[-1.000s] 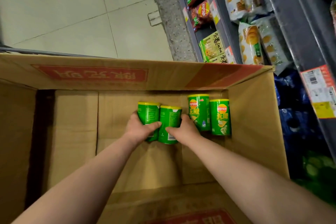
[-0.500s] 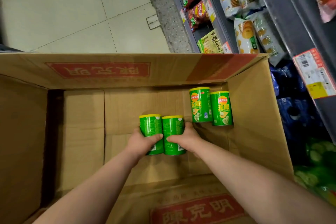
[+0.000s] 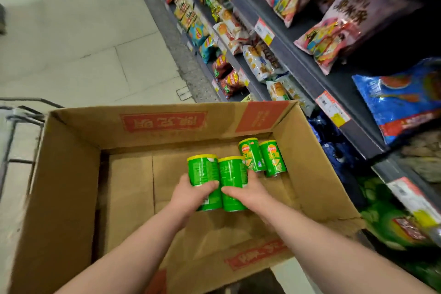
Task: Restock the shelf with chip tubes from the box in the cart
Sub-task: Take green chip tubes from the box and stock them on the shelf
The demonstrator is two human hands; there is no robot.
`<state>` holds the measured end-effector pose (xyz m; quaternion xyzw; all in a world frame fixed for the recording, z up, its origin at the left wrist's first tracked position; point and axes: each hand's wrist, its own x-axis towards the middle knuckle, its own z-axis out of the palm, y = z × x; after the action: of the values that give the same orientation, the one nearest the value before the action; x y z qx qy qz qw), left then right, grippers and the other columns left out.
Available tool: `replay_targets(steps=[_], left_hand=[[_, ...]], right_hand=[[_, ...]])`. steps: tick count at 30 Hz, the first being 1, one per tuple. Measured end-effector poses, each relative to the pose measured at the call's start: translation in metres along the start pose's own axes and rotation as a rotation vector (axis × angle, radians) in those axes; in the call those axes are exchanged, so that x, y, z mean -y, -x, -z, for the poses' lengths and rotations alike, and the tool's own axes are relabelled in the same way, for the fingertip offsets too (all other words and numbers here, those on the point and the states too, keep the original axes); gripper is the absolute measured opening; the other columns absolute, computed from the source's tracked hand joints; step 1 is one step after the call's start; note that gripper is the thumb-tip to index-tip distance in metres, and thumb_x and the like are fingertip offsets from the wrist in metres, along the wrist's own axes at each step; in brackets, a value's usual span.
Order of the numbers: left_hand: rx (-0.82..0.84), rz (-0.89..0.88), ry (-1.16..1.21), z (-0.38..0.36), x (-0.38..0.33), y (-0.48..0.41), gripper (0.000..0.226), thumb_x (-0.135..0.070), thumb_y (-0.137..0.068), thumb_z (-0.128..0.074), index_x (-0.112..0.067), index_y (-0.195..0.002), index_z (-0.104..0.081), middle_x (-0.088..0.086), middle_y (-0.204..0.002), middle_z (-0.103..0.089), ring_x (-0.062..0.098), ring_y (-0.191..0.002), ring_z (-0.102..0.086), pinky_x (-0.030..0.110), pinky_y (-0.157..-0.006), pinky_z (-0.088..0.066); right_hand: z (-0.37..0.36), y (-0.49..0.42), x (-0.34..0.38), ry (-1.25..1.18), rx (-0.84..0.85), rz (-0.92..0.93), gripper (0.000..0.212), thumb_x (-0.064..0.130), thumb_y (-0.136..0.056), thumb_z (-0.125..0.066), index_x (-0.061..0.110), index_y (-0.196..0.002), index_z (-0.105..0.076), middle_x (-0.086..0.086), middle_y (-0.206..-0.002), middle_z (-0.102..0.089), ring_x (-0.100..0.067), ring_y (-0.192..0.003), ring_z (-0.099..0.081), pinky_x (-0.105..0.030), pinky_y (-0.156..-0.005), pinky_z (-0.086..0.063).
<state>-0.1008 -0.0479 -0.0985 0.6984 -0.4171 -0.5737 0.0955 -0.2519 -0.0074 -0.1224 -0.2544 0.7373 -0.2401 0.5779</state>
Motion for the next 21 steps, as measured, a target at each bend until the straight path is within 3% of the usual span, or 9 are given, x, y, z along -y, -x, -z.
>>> replay_targets(steps=[4, 7, 11, 17, 21], left_hand=[[0.081, -0.117, 0.049, 0.018, -0.012, 0.030, 0.066, -0.039, -0.063, -0.081, -0.012, -0.116, -0.052, 0.010, -0.105, -0.067, 0.023, -0.088, -0.067, 0.034, -0.073, -0.056], [0.118, -0.220, 0.049, 0.025, -0.020, 0.052, 0.081, -0.054, -0.043, -0.074, -0.016, -0.112, -0.055, 0.007, -0.101, -0.068, 0.021, -0.086, -0.068, 0.036, -0.073, -0.058], [0.164, -0.335, 0.060, 0.030, -0.027, 0.081, 0.048, -0.041, -0.061, -0.077, -0.021, -0.100, -0.056, 0.003, -0.096, -0.067, 0.015, -0.081, -0.065, 0.026, -0.065, -0.050], [0.277, -0.447, 0.031, 0.023, -0.029, 0.110, 0.054, -0.041, -0.060, -0.079, -0.020, -0.104, -0.054, 0.005, -0.099, -0.067, 0.020, -0.086, -0.067, 0.042, -0.079, -0.057], [0.358, -0.525, 0.000, 0.006, -0.034, 0.134, 0.046, -0.033, -0.074, -0.078, -0.018, -0.110, -0.054, 0.004, -0.101, -0.066, 0.018, -0.087, -0.065, 0.032, -0.070, -0.053]], right_hand=[[-0.001, 0.039, 0.014, -0.048, -0.103, 0.057, 0.074, 0.020, -0.074, -0.080, 0.012, -0.133, -0.037, -0.004, -0.113, -0.059, -0.019, -0.102, -0.059, -0.029, -0.088, -0.049], [0.001, 0.067, 0.025, -0.031, -0.213, 0.096, 0.078, 0.026, -0.072, -0.081, 0.013, -0.136, -0.036, -0.008, -0.123, -0.059, -0.022, -0.109, -0.059, -0.029, -0.093, -0.048], [0.006, 0.105, 0.029, -0.057, -0.296, 0.135, 0.076, 0.027, -0.072, -0.081, 0.013, -0.133, -0.039, -0.007, -0.122, -0.059, -0.023, -0.109, -0.059, -0.037, -0.096, -0.049], [0.018, 0.164, 0.019, -0.151, -0.377, 0.195, 0.057, 0.023, -0.079, -0.075, 0.019, -0.121, -0.037, 0.000, -0.108, -0.056, -0.017, -0.098, -0.057, -0.026, -0.080, -0.048], [0.027, 0.198, 0.001, -0.266, -0.460, 0.231, 0.056, 0.021, -0.079, -0.075, 0.021, -0.119, -0.037, 0.002, -0.105, -0.059, -0.015, -0.094, -0.061, -0.027, -0.076, -0.053]])
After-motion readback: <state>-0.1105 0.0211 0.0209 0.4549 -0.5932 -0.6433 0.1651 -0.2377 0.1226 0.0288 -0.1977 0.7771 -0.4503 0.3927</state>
